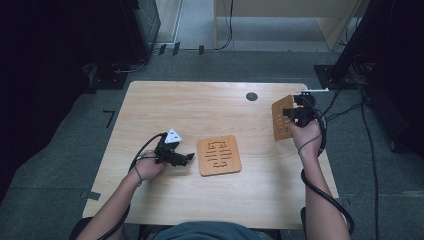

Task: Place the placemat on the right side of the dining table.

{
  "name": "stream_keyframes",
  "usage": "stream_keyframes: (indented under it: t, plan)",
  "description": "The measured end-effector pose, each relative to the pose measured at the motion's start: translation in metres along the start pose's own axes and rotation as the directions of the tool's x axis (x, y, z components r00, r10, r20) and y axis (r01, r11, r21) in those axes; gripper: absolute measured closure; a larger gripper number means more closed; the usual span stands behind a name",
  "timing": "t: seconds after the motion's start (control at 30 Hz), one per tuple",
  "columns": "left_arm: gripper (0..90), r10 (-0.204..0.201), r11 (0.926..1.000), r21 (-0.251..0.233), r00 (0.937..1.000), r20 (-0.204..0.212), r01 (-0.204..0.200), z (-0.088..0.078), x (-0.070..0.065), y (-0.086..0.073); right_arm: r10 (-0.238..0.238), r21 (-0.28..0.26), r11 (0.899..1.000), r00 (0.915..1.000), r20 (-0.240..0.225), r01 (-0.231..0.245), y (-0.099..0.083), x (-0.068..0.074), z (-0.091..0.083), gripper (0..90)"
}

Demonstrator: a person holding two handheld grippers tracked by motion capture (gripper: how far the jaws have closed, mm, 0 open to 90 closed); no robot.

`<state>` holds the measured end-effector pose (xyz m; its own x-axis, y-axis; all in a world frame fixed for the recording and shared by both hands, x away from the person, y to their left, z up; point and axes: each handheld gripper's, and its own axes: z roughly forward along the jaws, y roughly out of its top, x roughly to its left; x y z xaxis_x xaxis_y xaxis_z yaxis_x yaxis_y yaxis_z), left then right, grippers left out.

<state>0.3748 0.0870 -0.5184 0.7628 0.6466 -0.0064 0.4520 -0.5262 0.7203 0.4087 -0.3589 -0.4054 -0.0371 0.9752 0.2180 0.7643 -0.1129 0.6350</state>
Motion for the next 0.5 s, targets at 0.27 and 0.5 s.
stream_keyframes:
  t: [0.27,0.5]
  plan:
    - [9.7,-0.002,1.0000,-0.001,1.0000,-0.001,0.002,0.000,0.000,0.000,0.050,0.035,0.998,0.9985,-0.025,-0.049,0.005,-0.004,0.009,87.6]
    - [9.7,-0.002,1.0000,-0.001,1.0000,-0.001,0.002,0.000,0.000,0.000,0.065,0.054,0.997,0.9973,-0.034,-0.063,0.005,-0.005,0.013,87.4]
